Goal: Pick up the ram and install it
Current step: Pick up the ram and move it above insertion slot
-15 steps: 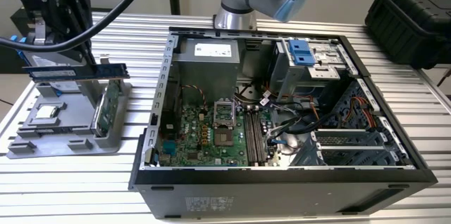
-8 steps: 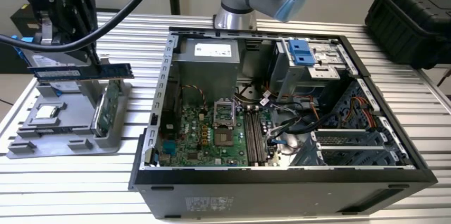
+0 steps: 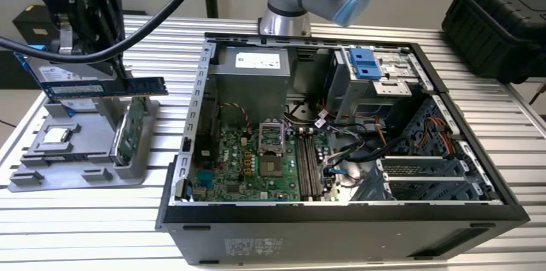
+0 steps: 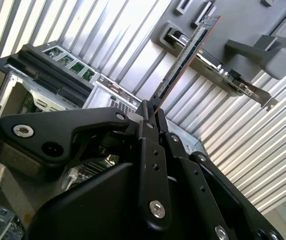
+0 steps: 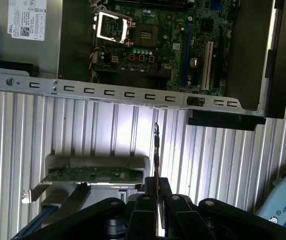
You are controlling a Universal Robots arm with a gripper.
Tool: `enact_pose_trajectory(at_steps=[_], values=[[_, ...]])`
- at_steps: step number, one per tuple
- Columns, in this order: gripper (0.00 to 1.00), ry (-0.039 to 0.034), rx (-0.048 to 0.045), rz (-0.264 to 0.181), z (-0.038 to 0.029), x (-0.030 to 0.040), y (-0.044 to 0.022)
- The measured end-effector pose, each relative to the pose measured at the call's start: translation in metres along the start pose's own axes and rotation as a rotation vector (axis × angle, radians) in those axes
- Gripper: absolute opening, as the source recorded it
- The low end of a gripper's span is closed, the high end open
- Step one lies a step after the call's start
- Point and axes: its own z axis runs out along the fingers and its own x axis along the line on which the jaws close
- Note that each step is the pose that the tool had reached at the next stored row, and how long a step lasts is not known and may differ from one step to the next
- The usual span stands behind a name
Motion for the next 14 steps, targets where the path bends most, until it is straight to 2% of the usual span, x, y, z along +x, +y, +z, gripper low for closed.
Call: enact_pose_trajectory(at_steps=[14], values=[[0.00, -0.0001, 0.0001, 0.000, -0.0001, -0.0009, 0.0117]])
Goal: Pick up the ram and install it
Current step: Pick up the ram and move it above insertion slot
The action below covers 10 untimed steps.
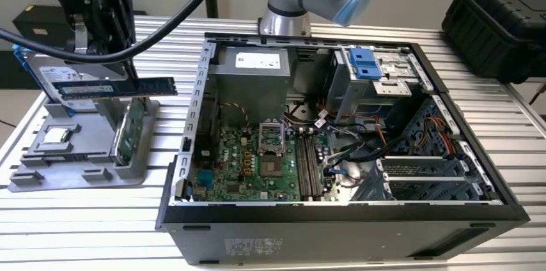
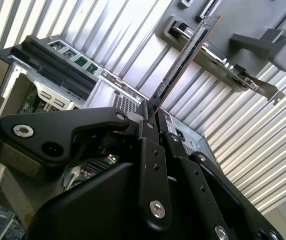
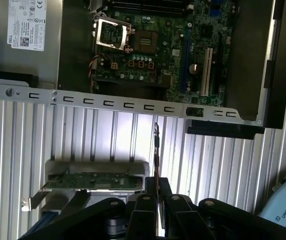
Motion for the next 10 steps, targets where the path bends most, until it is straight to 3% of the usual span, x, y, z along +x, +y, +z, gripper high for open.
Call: enact_pose_trajectory(at_steps=[10], values=[[0.00, 0.0001, -0.0001, 0.000, 0.0000, -0.0008, 0.0108]])
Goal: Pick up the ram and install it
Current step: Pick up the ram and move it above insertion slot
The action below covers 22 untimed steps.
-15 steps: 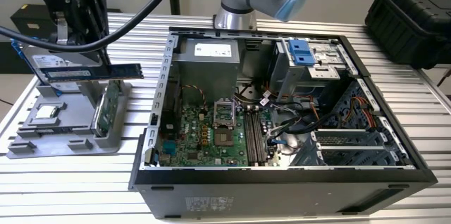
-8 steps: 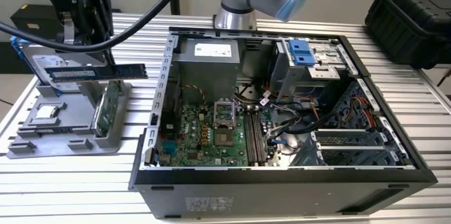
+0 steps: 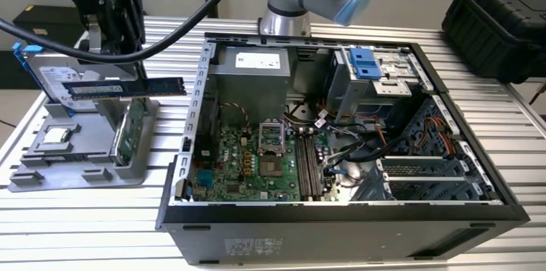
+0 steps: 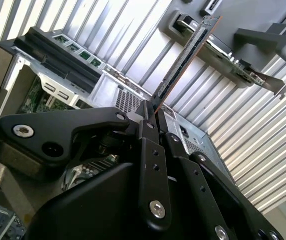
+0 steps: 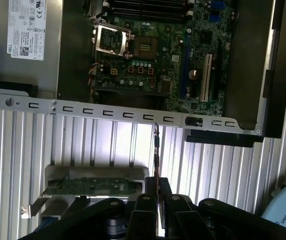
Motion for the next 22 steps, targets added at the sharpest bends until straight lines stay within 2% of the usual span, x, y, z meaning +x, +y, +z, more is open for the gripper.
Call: enact_pose_trajectory(at_steps=[22], values=[[0.00, 0.0000, 0.0000, 0.000, 0.0000, -0.0016, 0.0210]])
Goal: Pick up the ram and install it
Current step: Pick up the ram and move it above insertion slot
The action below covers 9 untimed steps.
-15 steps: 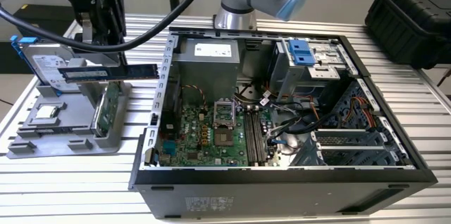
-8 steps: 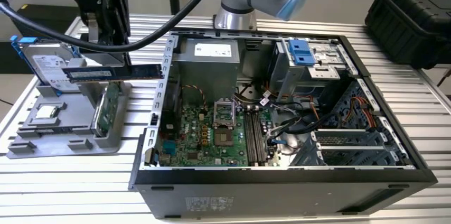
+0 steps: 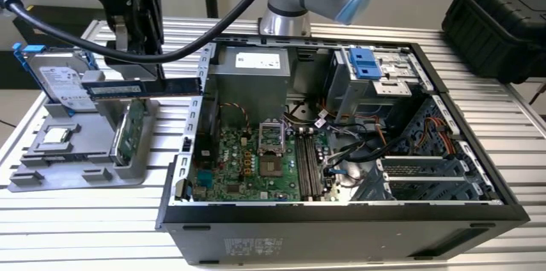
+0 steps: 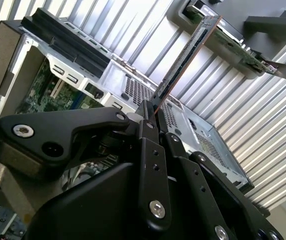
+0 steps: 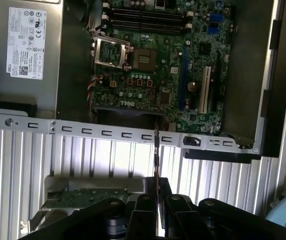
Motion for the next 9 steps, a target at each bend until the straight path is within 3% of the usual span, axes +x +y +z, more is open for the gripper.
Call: enact_pose_trajectory(at_steps=[9], values=[[0.00, -0.0001, 0.0001, 0.000, -0.0001, -0.0005, 0.0071]])
